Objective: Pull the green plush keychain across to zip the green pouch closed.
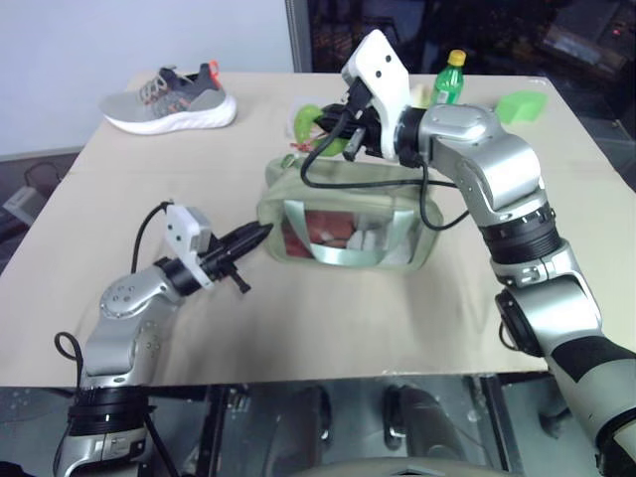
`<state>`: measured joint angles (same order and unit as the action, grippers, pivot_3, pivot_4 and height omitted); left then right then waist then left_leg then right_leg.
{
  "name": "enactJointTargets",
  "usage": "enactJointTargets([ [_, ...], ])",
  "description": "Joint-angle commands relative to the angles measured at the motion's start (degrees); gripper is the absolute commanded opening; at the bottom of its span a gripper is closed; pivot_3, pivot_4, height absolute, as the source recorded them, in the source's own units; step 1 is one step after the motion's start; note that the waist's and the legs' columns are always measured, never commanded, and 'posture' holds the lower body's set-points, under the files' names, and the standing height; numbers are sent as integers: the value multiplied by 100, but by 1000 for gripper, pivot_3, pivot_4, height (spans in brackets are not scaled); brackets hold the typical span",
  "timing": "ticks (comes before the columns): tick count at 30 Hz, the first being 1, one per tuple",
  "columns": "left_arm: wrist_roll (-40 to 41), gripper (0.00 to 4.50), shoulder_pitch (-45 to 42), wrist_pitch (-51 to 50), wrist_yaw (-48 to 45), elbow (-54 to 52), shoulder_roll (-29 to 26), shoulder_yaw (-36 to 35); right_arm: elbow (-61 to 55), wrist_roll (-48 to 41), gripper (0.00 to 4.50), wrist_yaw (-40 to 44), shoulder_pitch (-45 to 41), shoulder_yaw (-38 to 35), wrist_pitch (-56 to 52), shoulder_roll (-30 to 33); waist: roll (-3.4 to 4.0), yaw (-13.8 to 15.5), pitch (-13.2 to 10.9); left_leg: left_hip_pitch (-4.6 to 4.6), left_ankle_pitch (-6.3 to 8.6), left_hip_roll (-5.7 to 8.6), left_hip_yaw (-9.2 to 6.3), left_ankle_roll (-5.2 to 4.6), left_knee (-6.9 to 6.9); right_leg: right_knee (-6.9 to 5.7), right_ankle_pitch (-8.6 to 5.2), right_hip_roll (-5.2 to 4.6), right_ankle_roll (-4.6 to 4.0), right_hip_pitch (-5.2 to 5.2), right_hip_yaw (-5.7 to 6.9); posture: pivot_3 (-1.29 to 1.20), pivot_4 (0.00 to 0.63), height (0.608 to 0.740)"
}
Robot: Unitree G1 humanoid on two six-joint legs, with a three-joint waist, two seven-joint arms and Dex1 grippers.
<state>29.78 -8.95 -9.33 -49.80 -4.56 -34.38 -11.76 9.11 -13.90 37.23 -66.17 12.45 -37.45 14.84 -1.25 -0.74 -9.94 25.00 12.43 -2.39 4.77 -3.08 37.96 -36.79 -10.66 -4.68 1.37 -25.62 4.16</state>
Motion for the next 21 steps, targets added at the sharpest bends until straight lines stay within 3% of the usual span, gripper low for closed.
enactJointTargets([
  [1, -98, 0, 196, -151, 254, -93, 34, -89, -393, 263, 66, -480, -166, -419, 122, 189, 0, -2, 0, 0, 0, -1, 0, 0, 0, 0, 0, 0, 0, 0, 0, 0, 150, 740],
  [11, -142, 0, 239, -235, 748, 24, 111, -237, -895, 648, 66, -1324, 318, -1016, 195, 1026, 0, 7, 0, 1, 0, 3, 1, 0, 0, 2, 0, -4, 0, 0, -1, 0, 150, 740],
  [21, -191, 0, 132, -290, 1156, 61, 242, -326, -1102, 1108, 66, -2066, 2123, -1514, 11, 1749, -1, -23, 3, -25, 0, -1, 27, 0, -17, -1, -2, 12, 3, -1, -25, 0, 150, 740],
])
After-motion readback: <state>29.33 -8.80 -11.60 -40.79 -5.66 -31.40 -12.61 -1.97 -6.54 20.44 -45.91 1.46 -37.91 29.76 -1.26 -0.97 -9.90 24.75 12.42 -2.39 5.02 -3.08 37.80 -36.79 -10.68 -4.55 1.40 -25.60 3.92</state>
